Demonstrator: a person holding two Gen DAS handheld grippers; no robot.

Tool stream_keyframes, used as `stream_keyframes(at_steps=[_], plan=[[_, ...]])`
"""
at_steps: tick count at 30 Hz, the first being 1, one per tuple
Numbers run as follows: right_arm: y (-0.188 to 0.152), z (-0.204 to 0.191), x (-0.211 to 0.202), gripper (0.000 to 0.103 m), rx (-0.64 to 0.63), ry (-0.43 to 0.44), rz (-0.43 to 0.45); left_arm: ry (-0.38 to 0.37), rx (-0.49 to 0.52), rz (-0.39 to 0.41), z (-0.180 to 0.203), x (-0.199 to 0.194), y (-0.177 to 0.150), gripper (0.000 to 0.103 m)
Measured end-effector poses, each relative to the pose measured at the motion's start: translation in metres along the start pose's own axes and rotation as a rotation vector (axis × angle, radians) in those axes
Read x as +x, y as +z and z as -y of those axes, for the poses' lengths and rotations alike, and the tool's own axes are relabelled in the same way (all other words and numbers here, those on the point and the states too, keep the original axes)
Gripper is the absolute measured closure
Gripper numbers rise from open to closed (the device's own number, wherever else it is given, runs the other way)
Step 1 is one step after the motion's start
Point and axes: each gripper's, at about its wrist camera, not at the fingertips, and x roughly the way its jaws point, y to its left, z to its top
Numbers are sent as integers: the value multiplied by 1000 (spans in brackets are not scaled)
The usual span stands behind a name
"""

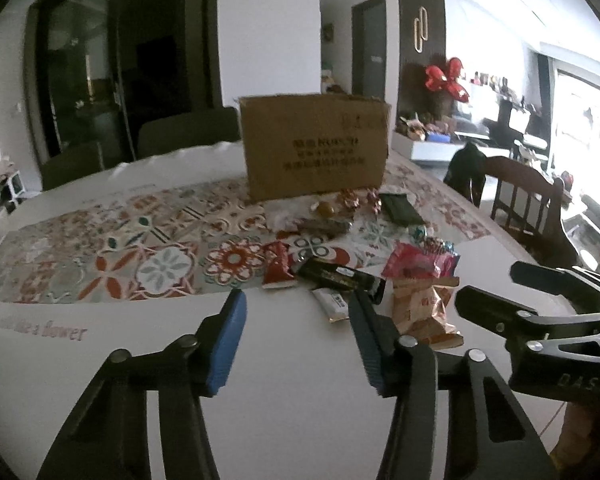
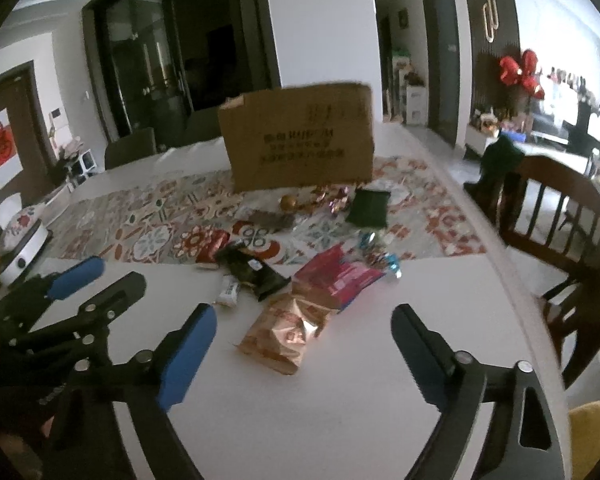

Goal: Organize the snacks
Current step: 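Grasp the white snack packet with the left tool while the right tool grasps the gold foil bag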

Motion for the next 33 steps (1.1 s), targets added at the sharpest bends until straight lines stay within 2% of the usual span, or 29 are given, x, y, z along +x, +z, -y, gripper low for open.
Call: stream_keyframes(at_steps=[9,18,22,33], plan=[[-4,11,37,34,76,56,-115,-75,16,-83,7,40,3,61],[-4,19,55,37,142,123,-156,-120,26,-144,15,68,4,62],[-4,22,63,43,168,143,-178,-126,11,-178,17,78,4,63],[-4,28,77,45,208,158,-194,-90,-37,-249,15,101,1,69]])
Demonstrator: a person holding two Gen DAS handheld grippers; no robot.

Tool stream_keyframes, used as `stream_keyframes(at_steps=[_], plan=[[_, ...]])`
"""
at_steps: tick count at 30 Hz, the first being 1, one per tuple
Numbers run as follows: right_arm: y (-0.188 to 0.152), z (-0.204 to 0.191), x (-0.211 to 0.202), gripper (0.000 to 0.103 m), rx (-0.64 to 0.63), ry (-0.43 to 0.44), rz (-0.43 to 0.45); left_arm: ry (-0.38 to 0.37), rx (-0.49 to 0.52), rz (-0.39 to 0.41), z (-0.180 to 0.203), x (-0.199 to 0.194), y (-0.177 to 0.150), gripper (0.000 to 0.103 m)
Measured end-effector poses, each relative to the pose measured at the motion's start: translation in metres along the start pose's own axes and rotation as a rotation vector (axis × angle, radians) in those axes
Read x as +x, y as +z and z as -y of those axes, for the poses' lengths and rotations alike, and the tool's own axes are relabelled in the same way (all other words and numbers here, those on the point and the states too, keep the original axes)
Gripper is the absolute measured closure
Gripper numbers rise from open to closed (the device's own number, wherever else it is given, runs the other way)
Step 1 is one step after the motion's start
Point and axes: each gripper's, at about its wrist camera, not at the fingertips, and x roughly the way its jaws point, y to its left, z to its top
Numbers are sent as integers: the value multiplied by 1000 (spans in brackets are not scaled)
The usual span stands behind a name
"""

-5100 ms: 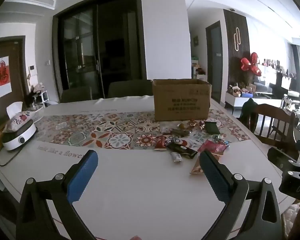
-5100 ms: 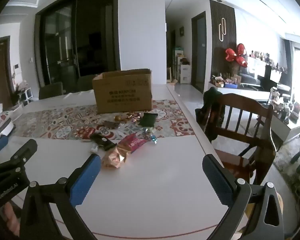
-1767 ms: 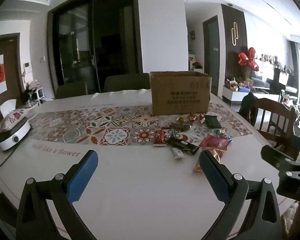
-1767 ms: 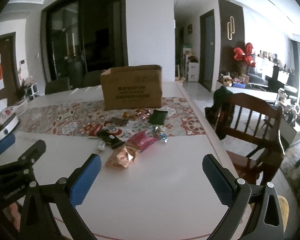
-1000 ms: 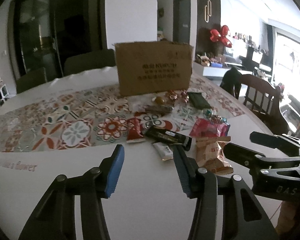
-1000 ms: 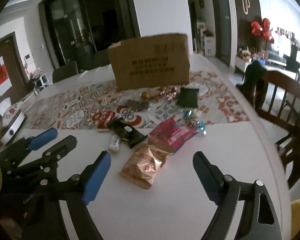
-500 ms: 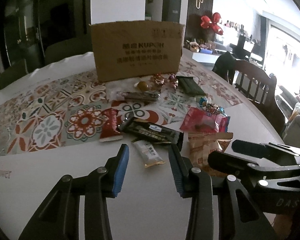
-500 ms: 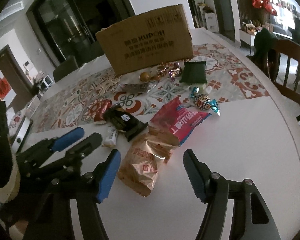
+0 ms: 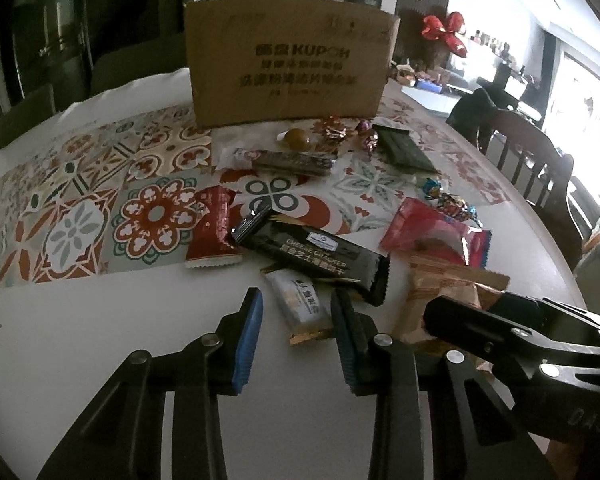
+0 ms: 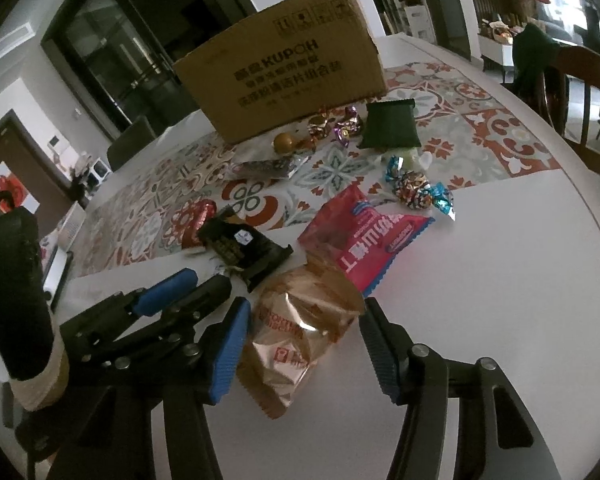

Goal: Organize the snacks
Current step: 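Grasp the white snack packet with the left tool while the right tool grasps the gold foil bag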

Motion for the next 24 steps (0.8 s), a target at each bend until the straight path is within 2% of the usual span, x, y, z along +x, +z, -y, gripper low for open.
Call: stream_keyframes(at_steps=[7,8,14,16,24], plan=[[1,0,5,50,8,4,1,56,-2,3,3,3,-1,77],[1,0,5,50,5,1,3,52,3,3,3,3,-1,81],[0,-1,5,59,-9,13,2,56,21,-1,7,2,-2,82],[0,-2,4,61,-17,12,7,41,-3,-9,5,0,-2,82],[-4,-6,-4,62,-25,12,9,30,-53,-1,0,-19,-12,83]])
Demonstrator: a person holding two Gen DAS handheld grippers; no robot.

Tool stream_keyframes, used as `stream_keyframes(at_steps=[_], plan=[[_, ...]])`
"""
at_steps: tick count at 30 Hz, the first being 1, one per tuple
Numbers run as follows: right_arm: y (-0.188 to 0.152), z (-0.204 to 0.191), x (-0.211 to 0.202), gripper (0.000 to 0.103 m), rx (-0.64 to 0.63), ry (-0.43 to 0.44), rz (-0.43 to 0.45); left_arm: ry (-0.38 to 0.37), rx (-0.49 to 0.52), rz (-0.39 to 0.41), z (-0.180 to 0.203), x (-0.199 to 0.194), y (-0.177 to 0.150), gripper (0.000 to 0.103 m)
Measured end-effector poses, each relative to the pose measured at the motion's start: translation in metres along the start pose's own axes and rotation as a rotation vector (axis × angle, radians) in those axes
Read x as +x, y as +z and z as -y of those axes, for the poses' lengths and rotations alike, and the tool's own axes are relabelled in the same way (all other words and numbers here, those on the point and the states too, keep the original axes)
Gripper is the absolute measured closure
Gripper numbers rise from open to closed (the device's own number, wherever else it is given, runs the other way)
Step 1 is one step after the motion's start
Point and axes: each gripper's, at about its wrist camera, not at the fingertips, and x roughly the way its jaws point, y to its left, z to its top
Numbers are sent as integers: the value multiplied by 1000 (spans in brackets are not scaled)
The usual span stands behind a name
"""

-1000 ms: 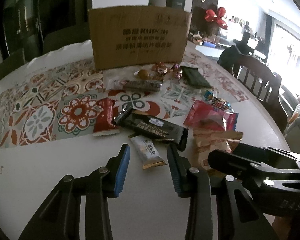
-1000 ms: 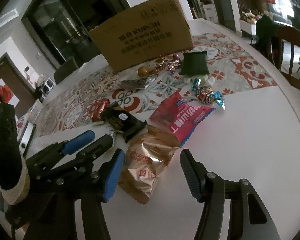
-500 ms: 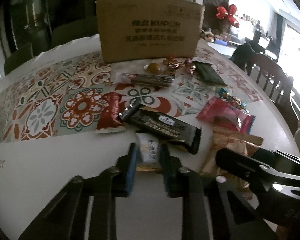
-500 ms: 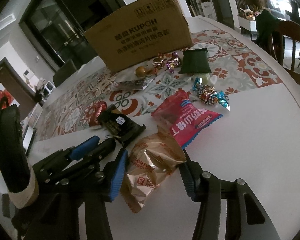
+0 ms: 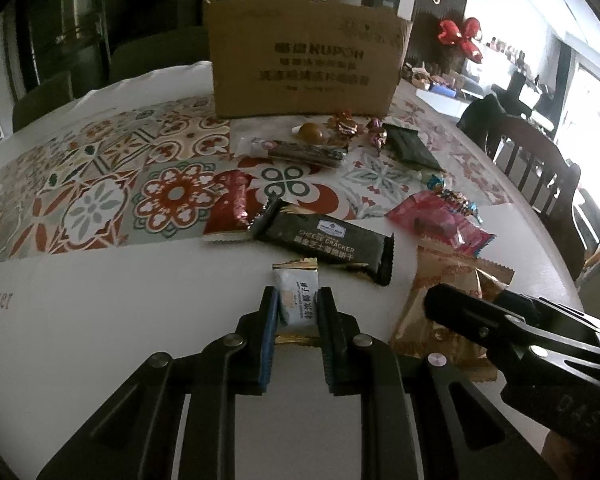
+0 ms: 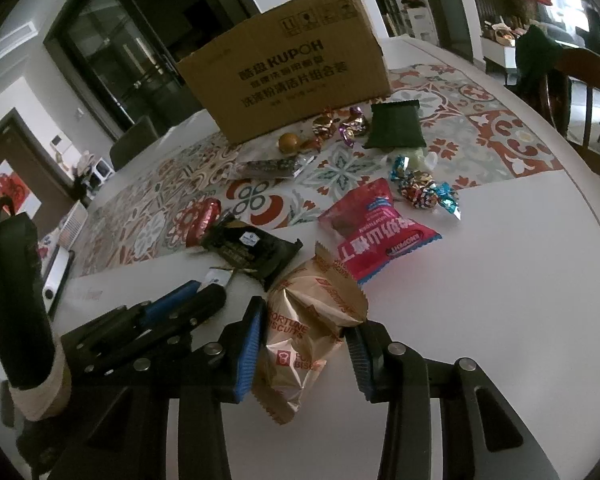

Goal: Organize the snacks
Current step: 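Carry both packets over the cardboard box and open both tools to drop them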

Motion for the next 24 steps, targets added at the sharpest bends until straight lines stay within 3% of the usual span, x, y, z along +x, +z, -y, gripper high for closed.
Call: stream_keyframes(at_steps=[13,24], plan=[[9,-18,-36,62,-81,8,87,15,-11,122,4,-52,19,83],[51,-21,-69,62,-134,36,151,19,-5,221,19,-89,60,83]])
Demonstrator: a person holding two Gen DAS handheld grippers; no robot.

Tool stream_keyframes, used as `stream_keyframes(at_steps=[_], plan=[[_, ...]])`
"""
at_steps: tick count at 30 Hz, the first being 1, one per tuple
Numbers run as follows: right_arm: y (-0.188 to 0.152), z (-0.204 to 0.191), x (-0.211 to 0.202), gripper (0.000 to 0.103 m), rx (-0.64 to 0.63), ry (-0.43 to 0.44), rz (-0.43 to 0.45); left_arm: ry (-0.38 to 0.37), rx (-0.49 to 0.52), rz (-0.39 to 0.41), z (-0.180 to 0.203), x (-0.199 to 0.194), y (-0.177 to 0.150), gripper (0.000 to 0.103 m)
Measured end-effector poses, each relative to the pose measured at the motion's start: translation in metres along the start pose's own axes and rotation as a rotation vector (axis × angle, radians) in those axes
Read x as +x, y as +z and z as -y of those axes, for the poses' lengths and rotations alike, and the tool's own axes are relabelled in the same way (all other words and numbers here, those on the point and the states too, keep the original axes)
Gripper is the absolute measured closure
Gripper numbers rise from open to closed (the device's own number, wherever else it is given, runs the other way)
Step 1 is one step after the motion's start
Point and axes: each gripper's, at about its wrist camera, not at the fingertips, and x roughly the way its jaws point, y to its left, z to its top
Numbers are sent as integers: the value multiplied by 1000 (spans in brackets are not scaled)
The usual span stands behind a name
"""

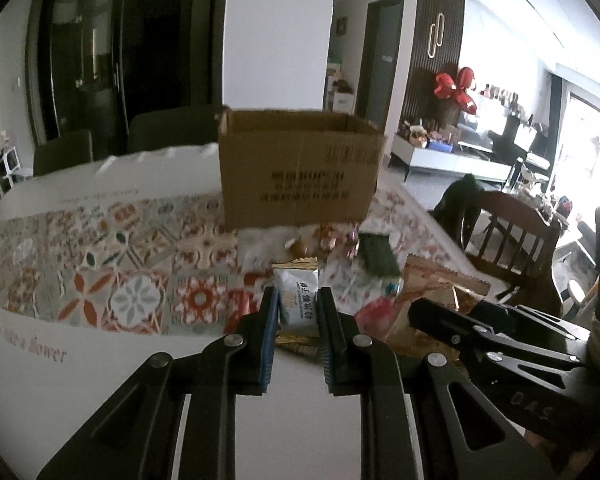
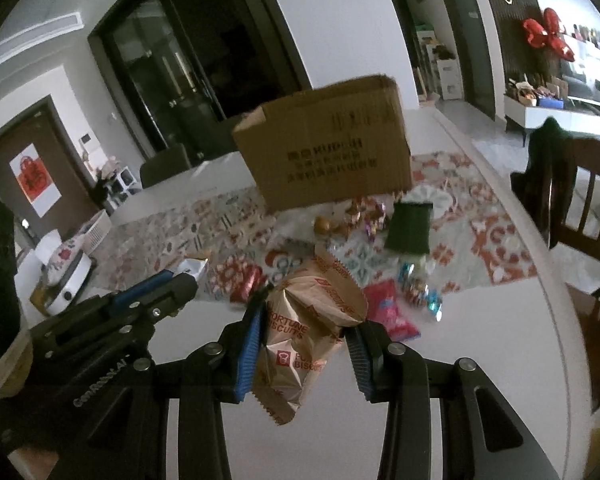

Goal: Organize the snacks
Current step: 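Carry both packets over the cardboard box and open both tools to drop them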

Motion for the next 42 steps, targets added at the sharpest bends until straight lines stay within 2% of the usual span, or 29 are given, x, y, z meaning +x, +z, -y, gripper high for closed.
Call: stream_keyframes(at_steps=[10,21,28,34,42], plan=[[53,3,-5,62,-42,27,59,-6,6,60,5,1,49,83],[121,1,7,62,-96,22,163,-5,22,79,-3,28,109,83],[162,2,24,62,-97,32,191,-17,35,98,-8,48,148,83],[194,1,45,62,-115,34,185,-24,51,88,-13,73,179,83],[227,8,91,62,-132,3,91,-52,28,6,-23,124,207,83]])
